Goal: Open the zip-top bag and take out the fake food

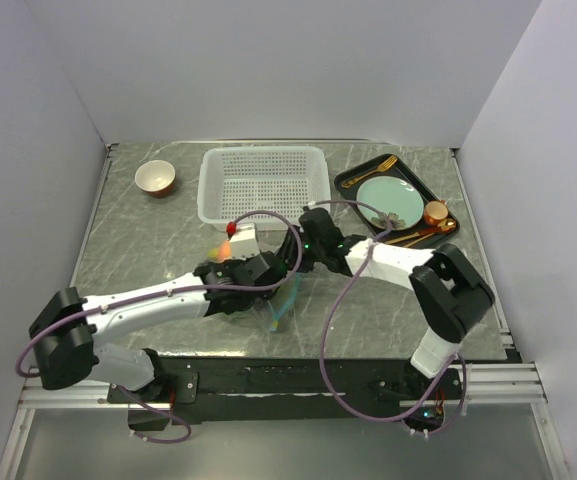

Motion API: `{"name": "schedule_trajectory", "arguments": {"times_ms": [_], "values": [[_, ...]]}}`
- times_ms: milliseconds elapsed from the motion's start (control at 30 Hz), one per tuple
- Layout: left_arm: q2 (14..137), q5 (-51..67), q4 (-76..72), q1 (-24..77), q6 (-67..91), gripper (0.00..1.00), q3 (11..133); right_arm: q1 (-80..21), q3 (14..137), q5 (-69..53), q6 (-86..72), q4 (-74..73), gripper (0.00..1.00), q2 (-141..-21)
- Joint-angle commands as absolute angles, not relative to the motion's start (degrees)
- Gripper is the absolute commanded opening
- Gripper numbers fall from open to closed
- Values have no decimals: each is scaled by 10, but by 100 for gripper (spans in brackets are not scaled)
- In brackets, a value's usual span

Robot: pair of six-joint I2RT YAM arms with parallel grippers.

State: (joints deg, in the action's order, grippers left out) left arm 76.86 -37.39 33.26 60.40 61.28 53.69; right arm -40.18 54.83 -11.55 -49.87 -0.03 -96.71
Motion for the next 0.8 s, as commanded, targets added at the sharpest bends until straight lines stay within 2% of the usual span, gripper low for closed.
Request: {"name": "schedule_trajectory", "arguments": {"times_ms": [0, 200, 367, 500, 767], "values": [[729, -374, 340, 594, 638, 1, 515, -435, 596, -100, -457, -15, 47, -990], [715, -357, 298, 577, 614, 1, 495, -460, 566, -59, -439, -2, 63, -972], [699, -348, 272, 569, 606, 1, 484, -478, 562, -39, -431, -2, 67, -962], [688, -333, 256, 555, 604, 1, 467, -495, 565, -24, -428, -2, 76, -966], [668, -304, 222, 535, 599, 1, 440, -516, 583, -2, -431, -12, 83, -992]]}}
